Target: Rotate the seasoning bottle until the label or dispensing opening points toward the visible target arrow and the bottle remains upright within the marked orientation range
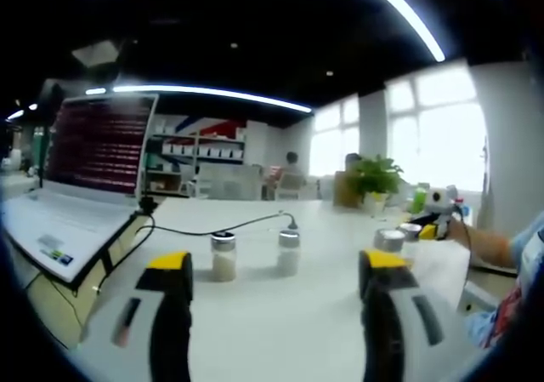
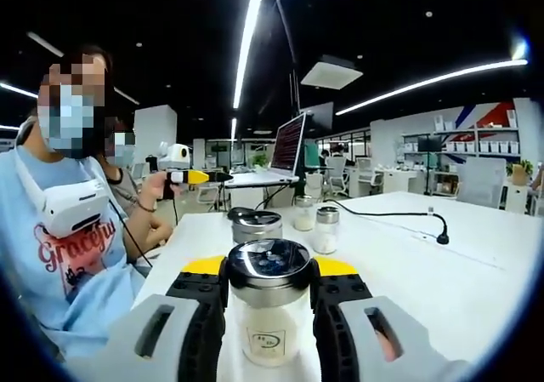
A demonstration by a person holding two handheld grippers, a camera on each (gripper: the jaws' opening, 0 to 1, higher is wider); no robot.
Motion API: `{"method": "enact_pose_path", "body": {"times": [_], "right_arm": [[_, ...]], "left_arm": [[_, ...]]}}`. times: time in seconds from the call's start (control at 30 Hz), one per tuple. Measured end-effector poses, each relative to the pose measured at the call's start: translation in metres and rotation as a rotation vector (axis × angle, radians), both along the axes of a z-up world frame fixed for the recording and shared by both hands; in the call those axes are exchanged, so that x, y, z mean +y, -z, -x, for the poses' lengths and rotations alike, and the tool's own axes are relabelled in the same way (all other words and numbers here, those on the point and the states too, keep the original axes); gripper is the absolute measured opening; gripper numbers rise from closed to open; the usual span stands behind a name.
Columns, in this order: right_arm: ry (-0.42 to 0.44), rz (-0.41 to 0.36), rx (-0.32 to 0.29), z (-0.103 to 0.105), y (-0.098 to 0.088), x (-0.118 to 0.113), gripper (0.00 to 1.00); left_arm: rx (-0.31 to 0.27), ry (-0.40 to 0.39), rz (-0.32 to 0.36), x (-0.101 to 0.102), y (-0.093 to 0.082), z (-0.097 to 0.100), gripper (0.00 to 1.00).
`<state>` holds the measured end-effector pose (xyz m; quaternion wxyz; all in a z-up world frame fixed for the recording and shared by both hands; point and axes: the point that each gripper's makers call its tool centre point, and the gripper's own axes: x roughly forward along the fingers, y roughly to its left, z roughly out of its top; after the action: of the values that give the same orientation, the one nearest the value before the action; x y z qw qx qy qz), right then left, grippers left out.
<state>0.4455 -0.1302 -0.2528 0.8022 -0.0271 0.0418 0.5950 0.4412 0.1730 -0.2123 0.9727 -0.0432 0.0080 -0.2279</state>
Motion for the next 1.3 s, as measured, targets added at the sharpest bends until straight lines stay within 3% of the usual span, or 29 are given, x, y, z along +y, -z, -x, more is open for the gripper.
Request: {"method": "enact_pose_path", "body": {"times": [1.3], "right_arm": [[0.337, 0.039, -0.025, -0.0064, 0.0012, -0.0007, 0.38]], "left_arm": [[-0.001, 0.002, 0.001, 0.0005, 0.0, -0.0003, 0.85]]}}
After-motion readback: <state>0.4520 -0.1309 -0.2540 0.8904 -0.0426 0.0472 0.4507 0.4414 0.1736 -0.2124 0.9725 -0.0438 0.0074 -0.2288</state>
